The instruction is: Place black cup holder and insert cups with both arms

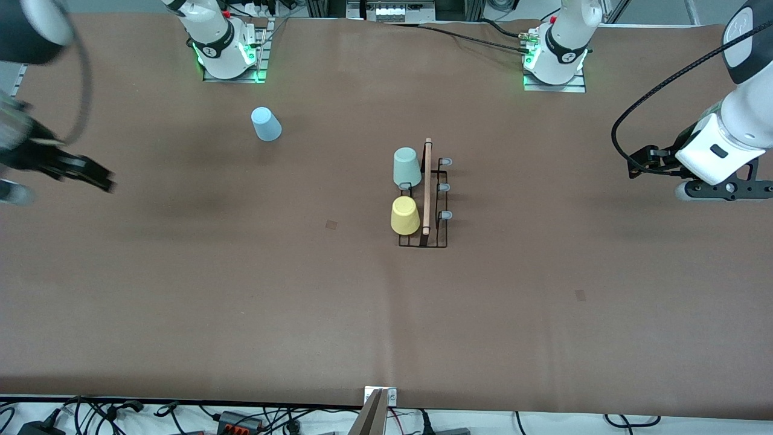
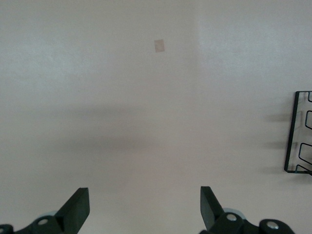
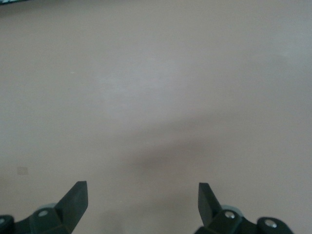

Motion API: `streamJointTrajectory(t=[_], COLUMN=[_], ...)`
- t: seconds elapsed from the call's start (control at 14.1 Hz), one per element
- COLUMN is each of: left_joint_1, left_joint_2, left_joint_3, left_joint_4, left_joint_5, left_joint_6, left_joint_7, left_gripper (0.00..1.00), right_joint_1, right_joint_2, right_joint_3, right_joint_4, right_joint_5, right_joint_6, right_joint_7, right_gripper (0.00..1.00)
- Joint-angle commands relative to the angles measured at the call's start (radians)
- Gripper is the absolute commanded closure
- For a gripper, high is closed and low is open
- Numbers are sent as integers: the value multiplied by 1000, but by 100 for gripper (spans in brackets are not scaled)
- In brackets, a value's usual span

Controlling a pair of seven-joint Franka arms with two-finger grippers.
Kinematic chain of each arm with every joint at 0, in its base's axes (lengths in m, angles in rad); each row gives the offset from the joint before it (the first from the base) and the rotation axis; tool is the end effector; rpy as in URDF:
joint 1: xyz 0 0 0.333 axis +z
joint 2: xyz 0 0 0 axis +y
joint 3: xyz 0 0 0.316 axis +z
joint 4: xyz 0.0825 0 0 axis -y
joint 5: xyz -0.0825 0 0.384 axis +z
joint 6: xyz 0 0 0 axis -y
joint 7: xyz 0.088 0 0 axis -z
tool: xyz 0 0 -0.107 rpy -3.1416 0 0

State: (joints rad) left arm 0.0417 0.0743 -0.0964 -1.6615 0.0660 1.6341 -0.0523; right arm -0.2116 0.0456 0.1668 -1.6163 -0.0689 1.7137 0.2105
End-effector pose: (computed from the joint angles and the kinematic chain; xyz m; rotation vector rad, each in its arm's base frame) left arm 0.5743 -0.0231 0.5453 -3.0741 0.0154 0.1508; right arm 0.5790 -0.0344 0.5904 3.0604 -0.3809 0.0884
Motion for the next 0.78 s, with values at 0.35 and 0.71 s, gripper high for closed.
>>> streamJointTrajectory(t=[0.35,0.71], left_joint_1=[4,4], left_joint_2=[12,12], left_joint_3=[-3,-3], left_joint_4=[28,28], left_joint_5=[-11,-9], left_joint_6=[-22,-20], left_joint_7=[23,23], left_gripper=[0,0], right_joint_1=[159,161], right_joint_2=[45,37], right_joint_3=[-228,-213], right_joint_4=[148,96], right_joint_5=[27,58], right_joint_6=[-200,-166], right_joint_7=[-207,-235], right_gripper=[0,0])
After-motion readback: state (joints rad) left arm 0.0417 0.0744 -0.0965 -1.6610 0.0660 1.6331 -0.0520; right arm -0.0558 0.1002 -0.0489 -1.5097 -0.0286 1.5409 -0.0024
